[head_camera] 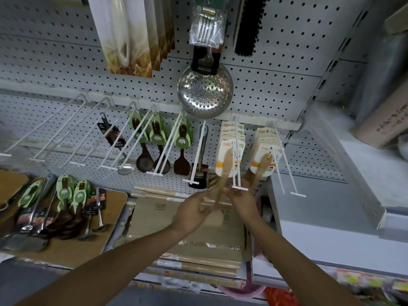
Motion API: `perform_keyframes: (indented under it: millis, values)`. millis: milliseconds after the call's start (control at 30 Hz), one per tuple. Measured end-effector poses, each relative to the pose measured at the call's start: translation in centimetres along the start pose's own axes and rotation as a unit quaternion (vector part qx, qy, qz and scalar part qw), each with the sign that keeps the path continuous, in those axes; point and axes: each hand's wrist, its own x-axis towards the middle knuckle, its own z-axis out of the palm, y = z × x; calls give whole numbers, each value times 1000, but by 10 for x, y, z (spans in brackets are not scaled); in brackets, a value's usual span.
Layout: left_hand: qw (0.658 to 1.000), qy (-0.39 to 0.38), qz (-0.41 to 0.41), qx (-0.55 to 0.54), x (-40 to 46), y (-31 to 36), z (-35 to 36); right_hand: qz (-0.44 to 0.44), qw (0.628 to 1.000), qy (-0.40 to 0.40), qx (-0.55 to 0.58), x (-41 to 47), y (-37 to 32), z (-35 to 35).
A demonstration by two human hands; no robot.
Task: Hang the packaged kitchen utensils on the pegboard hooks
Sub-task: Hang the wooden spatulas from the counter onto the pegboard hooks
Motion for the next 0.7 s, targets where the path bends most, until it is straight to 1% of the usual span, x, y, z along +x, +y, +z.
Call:
perform_keyframes:
  millis: [100,167,300,433,533,700]
  values:
    - [996,24,67,62,-10,-7,-29,-49,994,-30,-95,-36,-33,-2]
    - [990,29,99,91,-18,-14,-50,-101,983,-57,-144,-46,-42,1]
    - [978,48,143,142,-36,-33,-93,-224,945,-91,-219,-56,-57,18]
    - [967,63,176,172,-60,-52,-140,-312,904,-113,-271,-65,-87,46]
    - [963,78,177,189,-83,-68,-177,-346,887,-138,-275,-77,-115,76]
    - [964,107,147,196,-131,-102,-242,-403,855,-169,-280,-95,-154,143]
